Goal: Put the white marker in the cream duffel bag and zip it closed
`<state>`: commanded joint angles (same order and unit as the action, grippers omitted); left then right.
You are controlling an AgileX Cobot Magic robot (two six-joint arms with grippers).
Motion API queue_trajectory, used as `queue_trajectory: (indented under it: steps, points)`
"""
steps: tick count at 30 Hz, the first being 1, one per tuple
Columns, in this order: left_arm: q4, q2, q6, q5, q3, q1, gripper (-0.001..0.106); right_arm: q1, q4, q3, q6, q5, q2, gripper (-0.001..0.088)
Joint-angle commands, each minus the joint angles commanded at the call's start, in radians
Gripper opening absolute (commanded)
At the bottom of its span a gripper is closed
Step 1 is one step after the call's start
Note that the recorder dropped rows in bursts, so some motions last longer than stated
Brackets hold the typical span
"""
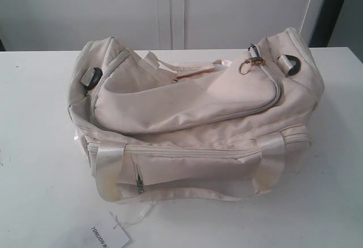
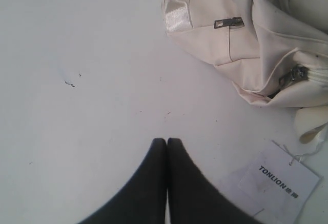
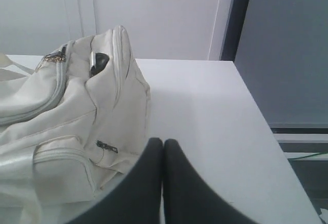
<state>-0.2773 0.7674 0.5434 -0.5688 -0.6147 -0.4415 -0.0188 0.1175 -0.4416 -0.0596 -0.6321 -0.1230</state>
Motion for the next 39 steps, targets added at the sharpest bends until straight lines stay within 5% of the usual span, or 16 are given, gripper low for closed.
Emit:
queue_trajectory:
  steps: [12, 22, 28, 39]
  points:
    - [0.0, 0.0, 0.0, 0.0, 0.0, 0.0, 0.0, 0.0, -0.015, 0.028, 0.082, 0.021, 0.014, 0.0]
    - [0.0, 0.0, -0.002, 0.015, 0.0, 0.0, 0.0, 0.0, -0.051, 0.327, 0.078, 0.263, 0.123, 0.0]
    - [0.0, 0.0, -0.002, 0.022, 0.0, 0.0, 0.0, 0.0, -0.101, 0.442, 0.078, 0.274, 0.123, 0.0]
    - [0.0, 0.0, -0.002, 0.022, 0.0, 0.0, 0.0, 0.0, -0.117, 0.442, 0.078, 0.288, 0.123, 0.0]
